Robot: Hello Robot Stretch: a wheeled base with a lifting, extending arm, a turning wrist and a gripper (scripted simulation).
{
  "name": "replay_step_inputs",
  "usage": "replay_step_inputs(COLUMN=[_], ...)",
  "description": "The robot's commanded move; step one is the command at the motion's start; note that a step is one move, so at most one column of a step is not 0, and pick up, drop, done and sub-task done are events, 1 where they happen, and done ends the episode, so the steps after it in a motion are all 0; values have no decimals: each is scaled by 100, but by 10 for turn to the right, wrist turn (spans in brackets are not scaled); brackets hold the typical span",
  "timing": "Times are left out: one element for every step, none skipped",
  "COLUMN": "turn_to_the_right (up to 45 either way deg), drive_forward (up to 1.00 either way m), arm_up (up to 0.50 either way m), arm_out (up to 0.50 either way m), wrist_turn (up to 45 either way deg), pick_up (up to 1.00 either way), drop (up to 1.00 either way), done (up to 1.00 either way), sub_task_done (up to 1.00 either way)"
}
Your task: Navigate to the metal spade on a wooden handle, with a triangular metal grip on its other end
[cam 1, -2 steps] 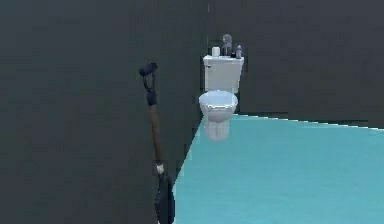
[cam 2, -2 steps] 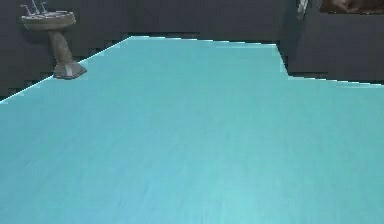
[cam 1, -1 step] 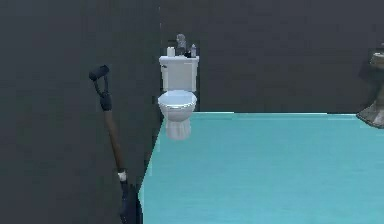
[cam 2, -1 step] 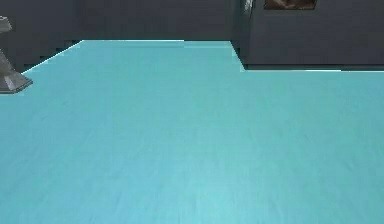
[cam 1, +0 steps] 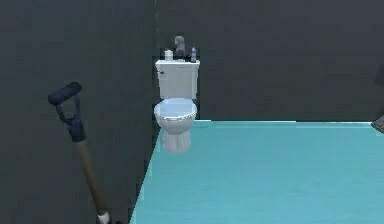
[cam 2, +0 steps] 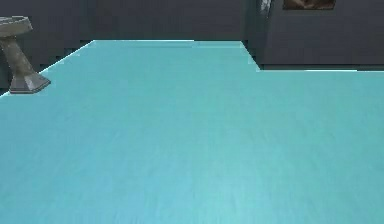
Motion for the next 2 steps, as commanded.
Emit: replay_step_inputs(turn_to_the_right=[-270,0], drive_forward=[0,0], arm_up=[0,0], arm_out=[0,0], wrist_turn=[0,0], pick_up=[0,0], drop=[0,0], done=[0,100], sub_task_done=[0,0])
